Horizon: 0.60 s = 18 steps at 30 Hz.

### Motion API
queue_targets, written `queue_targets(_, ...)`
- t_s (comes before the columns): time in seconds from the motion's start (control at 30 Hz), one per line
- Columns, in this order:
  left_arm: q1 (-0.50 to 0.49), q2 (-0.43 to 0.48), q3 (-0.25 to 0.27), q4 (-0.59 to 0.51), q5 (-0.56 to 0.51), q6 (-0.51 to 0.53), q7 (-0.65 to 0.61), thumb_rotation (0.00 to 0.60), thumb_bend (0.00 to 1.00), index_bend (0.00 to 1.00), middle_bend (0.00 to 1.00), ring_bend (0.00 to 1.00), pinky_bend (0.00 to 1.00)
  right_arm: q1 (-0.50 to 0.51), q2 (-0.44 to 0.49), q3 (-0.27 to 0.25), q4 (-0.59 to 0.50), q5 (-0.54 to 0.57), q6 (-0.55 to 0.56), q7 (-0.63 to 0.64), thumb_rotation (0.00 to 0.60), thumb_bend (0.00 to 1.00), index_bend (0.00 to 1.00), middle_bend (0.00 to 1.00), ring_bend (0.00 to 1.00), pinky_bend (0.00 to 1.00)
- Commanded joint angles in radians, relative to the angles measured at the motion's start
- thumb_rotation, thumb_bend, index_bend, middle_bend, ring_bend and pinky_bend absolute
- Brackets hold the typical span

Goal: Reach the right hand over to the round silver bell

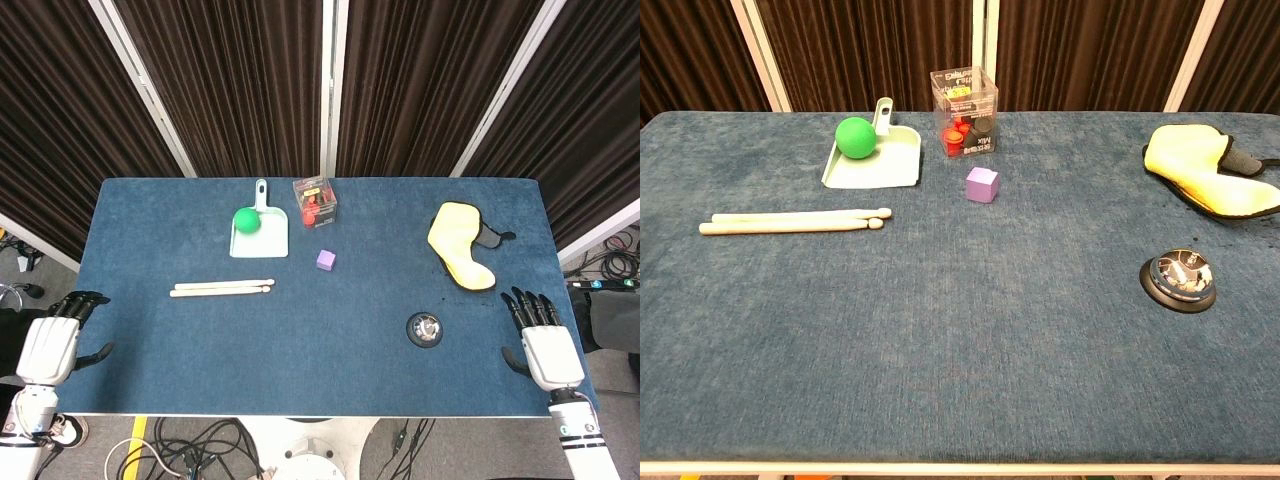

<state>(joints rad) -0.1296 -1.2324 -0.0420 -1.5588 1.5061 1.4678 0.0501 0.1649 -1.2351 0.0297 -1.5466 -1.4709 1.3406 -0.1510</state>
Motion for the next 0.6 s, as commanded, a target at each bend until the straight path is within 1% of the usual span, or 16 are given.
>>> queue_targets(0.03, 0.002, -0.002, -0.001, 0.004, -0.002, 0.004, -0.005, 0.6, 0.16, 0.28, 0.23, 0.17, 0.32, 0.0, 0.001, 0.0, 0.0, 0.0, 0.0, -0.001, 0.6, 0.23, 0.0, 0.0, 0.0, 0.0)
queue_targets(0.33, 0.002, -0.01, -0.002, 0.019, -0.002, 0.005, -0.013, 0.6, 0.16, 0.28, 0.23, 0.17, 0.32, 0.001, -0.002, 0.001, 0.008, 0.002, -0.002, 0.005, 0.6, 0.24, 0.0, 0.0, 0.0, 0.0)
queue_targets(0.37, 0.001, -0.01, -0.004, 0.02, -0.003, 0.005, -0.014, 0.6, 0.16, 0.28, 0.23, 0.17, 0.32, 0.001, -0.002, 0.001, 0.009, 0.001, -0.002, 0.006, 0.6, 0.27, 0.0, 0.0, 0.0, 0.0)
queue_targets(0.43, 0.0, -0.011, -0.005, 0.019, -0.004, 0.004, -0.015, 0.6, 0.16, 0.28, 0.23, 0.17, 0.32, 0.001, -0.002, 0.002, 0.009, 0.001, -0.001, 0.004, 0.6, 0.41, 0.0, 0.0, 0.0, 0.0)
queue_targets(0.5, -0.001, -0.011, -0.006, 0.016, -0.006, 0.001, -0.013, 0.6, 0.16, 0.28, 0.23, 0.17, 0.32, 0.001, -0.001, 0.001, 0.006, 0.001, -0.001, 0.001, 0.6, 0.67, 0.0, 0.0, 0.0, 0.0)
queue_targets(0.53, -0.002, -0.01, -0.006, 0.015, -0.006, -0.001, -0.012, 0.6, 0.16, 0.28, 0.23, 0.17, 0.32, 0.001, 0.0, 0.002, 0.003, 0.0, 0.0, 0.002, 0.6, 0.76, 0.0, 0.0, 0.0, 0.0)
queue_targets(0.57, -0.003, -0.008, -0.006, 0.013, -0.005, -0.002, -0.012, 0.6, 0.16, 0.29, 0.23, 0.17, 0.32, 0.002, 0.002, 0.002, 0.0, -0.004, 0.003, 0.002, 0.6, 0.88, 0.0, 0.0, 0.0, 0.0)
queue_targets(0.6, -0.004, -0.007, -0.006, 0.012, -0.004, -0.003, -0.012, 0.6, 0.16, 0.29, 0.23, 0.17, 0.32, 0.002, 0.002, 0.002, -0.001, -0.007, 0.005, 0.002, 0.6, 0.94, 0.0, 0.0, 0.0, 0.0)
